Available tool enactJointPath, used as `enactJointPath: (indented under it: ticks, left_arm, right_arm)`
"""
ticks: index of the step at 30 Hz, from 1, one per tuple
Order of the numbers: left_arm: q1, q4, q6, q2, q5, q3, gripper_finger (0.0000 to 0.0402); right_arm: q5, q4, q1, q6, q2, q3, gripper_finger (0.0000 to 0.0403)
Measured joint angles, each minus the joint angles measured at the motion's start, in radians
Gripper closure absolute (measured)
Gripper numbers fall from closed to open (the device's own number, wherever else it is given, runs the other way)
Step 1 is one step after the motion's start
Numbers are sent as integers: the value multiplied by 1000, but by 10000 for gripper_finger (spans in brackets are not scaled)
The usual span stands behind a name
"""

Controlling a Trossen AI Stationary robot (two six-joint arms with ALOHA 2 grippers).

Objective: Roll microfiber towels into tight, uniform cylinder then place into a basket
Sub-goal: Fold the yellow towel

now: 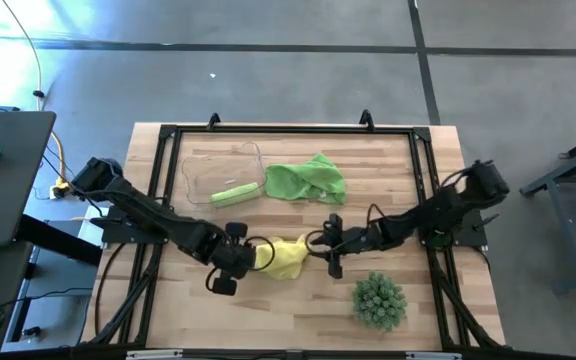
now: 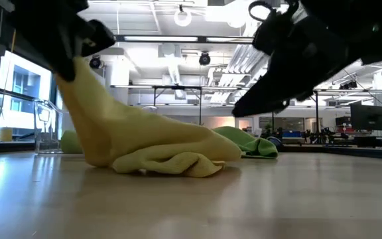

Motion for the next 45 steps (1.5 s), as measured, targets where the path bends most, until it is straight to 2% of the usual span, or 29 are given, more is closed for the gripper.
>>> enactJointPath:
  ticks: [4,12,17,25,30,34,39,45]
  left_arm:
    - [-24,0,-43,20,10,-7,402]
    - [-61,-1,-73,37,10,-8,401]
    - [-65,2,-103,37,6,-8,401]
    - [-63,1,-123,37,-3,-8,401]
    - [-63,-3,-168,37,-81,-8,395]
    - [-63,-6,-171,37,-108,-8,374]
    - [-63,-22,-171,35,-98,-8,340]
    - [-63,-138,-171,35,-115,40,308]
  right_arm:
    - [-1,34,-3,-30,63,0,257]
    - [-1,41,-40,-71,117,0,208]
    - [-5,58,-57,-97,139,0,208]
    - [-85,161,-58,-155,139,0,270]
    - [-86,159,-66,-83,139,0,331]
    - [-86,160,-66,-44,139,0,388]
    - [-86,153,-70,1,115,0,394]
    - [-86,-3,-87,-40,-14,0,401]
